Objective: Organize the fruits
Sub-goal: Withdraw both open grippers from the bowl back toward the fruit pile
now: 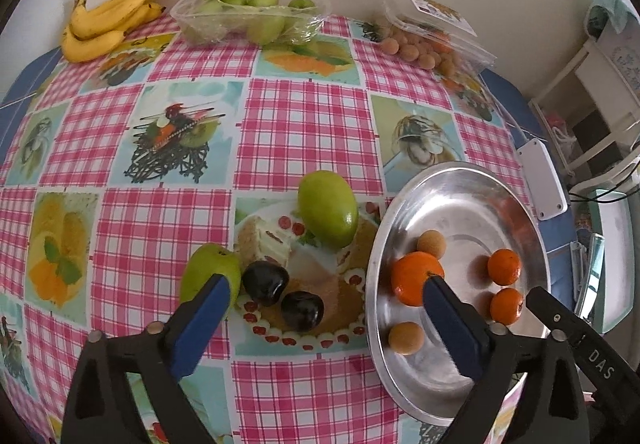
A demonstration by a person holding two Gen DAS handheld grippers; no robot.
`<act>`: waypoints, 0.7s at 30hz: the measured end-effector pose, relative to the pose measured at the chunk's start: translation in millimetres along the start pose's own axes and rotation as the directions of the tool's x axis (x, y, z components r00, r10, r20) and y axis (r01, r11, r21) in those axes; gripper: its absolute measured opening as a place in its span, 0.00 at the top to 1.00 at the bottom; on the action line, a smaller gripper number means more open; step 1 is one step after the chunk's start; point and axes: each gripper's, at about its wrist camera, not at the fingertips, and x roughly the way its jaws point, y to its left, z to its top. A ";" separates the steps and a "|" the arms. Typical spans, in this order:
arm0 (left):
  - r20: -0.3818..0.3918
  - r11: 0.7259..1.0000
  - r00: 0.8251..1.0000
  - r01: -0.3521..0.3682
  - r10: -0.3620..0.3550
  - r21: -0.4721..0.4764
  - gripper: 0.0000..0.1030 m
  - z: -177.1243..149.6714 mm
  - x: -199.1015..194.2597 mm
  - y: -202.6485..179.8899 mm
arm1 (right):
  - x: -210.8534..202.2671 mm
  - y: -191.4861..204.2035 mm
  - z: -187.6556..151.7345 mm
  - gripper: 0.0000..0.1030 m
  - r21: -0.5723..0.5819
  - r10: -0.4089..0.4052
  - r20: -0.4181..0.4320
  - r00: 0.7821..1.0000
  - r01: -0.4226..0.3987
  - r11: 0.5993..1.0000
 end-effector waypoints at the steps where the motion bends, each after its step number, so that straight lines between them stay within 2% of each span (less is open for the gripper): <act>1: 0.003 1.000 1.000 -0.005 0.005 -0.003 0.00 -0.2 0.0 0.9 | 0.8 0.4 -0.1 0.38 -0.002 0.000 -0.002 1.000 0.000 1.000; 3: 0.006 1.000 1.000 -0.018 0.018 -0.004 0.00 -0.4 0.3 2.0 | 1.8 2.0 0.1 0.35 -0.008 0.001 -0.006 1.000 -0.001 1.000; 8: 0.020 0.998 0.998 -0.055 0.055 0.005 0.00 0.0 0.7 4.2 | 4.1 5.8 0.0 0.34 -0.017 0.002 -0.014 1.000 -0.002 1.000; 10: 0.024 0.998 0.998 -0.064 0.064 0.003 0.00 0.3 0.6 5.5 | 5.9 6.1 -0.2 0.20 -0.020 0.001 -0.017 1.000 -0.001 1.000; 12: 0.027 0.997 0.997 -0.074 0.074 0.003 0.00 0.3 0.8 6.5 | 6.5 6.2 -0.1 0.15 -0.024 0.001 -0.013 1.000 -0.001 1.000; 15: 0.029 0.996 0.996 -0.085 0.085 0.002 0.00 0.3 0.7 8.2 | 6.8 6.8 -0.4 0.13 -0.031 0.005 -0.009 1.000 -0.005 1.000; 17: 0.030 0.996 0.995 -0.091 0.091 0.002 0.00 0.2 0.6 9.1 | 6.3 8.0 -0.8 0.00 -0.037 0.002 -0.003 1.000 -0.002 0.999; 21: 0.032 0.995 0.994 -0.100 0.100 0.000 0.00 0.1 0.6 10.3 | 5.4 10.0 -0.7 0.00 -0.044 0.008 0.001 1.000 -0.008 0.999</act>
